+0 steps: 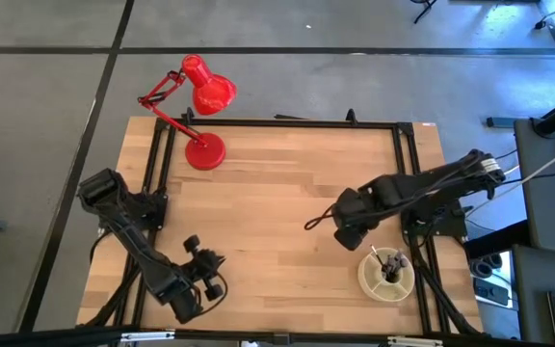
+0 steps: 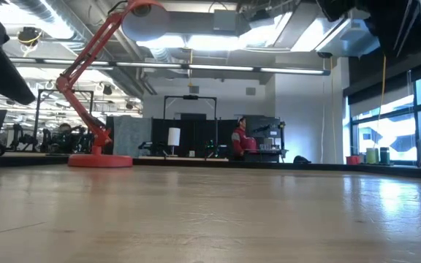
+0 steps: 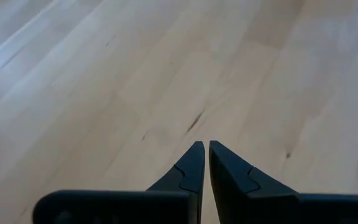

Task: Sort items
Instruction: Put the eyeshadow brush into the brush organizer

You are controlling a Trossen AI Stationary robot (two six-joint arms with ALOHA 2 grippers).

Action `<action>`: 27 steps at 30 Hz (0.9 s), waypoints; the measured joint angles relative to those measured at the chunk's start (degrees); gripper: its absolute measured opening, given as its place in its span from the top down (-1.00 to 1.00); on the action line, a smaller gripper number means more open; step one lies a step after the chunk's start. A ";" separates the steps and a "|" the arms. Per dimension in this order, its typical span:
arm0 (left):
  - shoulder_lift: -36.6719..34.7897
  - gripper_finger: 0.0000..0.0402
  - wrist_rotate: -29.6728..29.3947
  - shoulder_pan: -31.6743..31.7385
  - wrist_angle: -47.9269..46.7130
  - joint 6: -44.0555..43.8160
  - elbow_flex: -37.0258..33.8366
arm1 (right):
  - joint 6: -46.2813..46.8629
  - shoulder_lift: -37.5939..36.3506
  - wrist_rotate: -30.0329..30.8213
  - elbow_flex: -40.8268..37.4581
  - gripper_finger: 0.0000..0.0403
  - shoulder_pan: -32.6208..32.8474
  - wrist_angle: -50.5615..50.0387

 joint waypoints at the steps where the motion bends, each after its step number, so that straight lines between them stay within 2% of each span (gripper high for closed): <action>1: 0.00 0.90 0.01 -0.33 0.00 -0.28 0.00 | -0.10 0.58 0.01 0.00 0.45 0.21 0.02; 3: 0.00 0.90 0.21 -0.99 0.00 -0.84 0.00 | -0.03 1.73 -0.21 0.00 0.45 1.04 -0.01; 7: 0.00 0.90 0.46 -2.38 0.00 -1.49 0.00 | 0.05 4.26 -5.67 -0.05 0.45 1.64 -0.07; 12: 0.00 0.90 0.46 -3.45 0.00 -1.51 0.00 | 0.07 6.29 -8.61 -0.07 0.45 1.53 -1.40; 16: 0.00 0.90 0.45 -3.92 0.00 -1.49 0.00 | -0.02 6.45 -13.54 -0.07 0.45 1.51 -2.70; 23: 0.00 0.90 0.44 -4.02 -0.04 -1.49 0.00 | 0.31 6.45 -17.01 -0.07 0.45 1.48 -6.28; 27: 0.00 0.90 0.44 -4.02 -0.04 -1.69 0.00 | 0.35 6.43 -22.24 -0.07 0.46 2.51 -9.25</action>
